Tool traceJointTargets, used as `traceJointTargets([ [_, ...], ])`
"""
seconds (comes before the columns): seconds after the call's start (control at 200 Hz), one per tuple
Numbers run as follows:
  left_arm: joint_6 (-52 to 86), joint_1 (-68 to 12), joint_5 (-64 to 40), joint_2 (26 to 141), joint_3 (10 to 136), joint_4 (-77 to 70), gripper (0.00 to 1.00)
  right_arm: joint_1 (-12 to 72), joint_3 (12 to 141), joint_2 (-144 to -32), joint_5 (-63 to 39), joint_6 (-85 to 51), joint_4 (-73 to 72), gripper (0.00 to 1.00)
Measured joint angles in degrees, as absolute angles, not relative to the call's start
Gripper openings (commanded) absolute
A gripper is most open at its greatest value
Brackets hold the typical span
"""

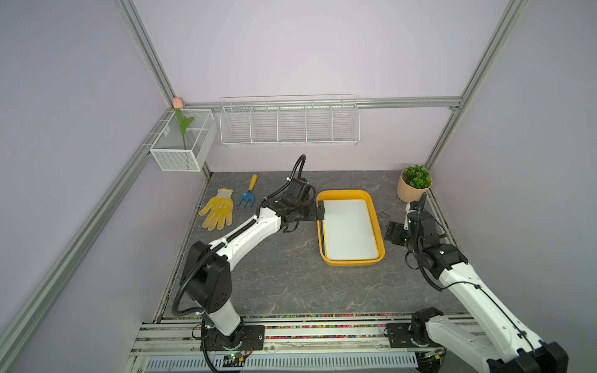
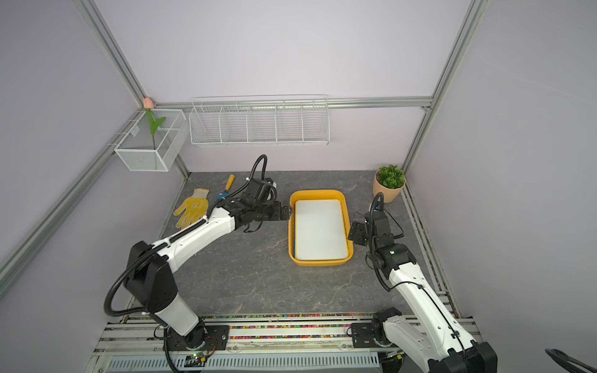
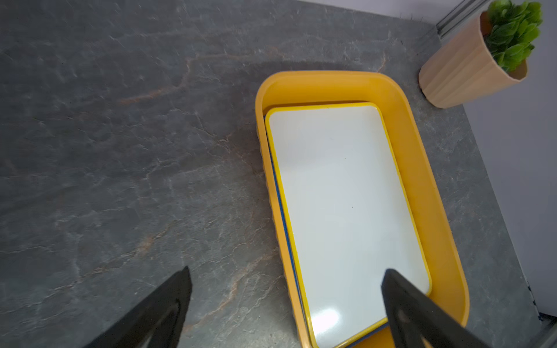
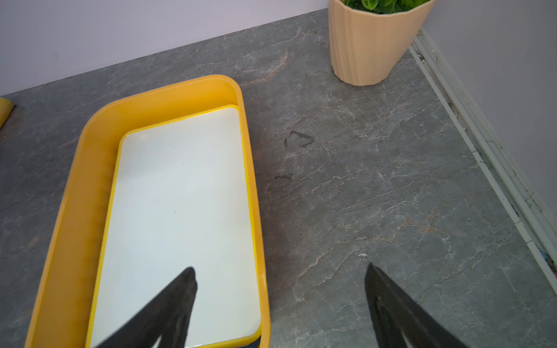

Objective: Put the whiteboard into the storage box
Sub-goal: Reset both arms

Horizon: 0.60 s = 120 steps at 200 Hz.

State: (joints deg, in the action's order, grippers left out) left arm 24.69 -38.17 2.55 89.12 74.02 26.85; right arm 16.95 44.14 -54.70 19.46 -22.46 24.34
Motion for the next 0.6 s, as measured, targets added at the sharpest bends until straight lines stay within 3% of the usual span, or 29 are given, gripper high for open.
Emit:
traceJointTargets([
  [0.315,15.09,-38.26,19.64,64.14,50.74,11.99,0.99,16.95,42.19,-54.72,25.78,-19.05,17.45,0.89],
  [0.6,6.76,-34.70,36.47,48.97,32.67,-4.45,0.99,15.51,29.39,-48.64,31.09,-14.55,5.21,0.89],
])
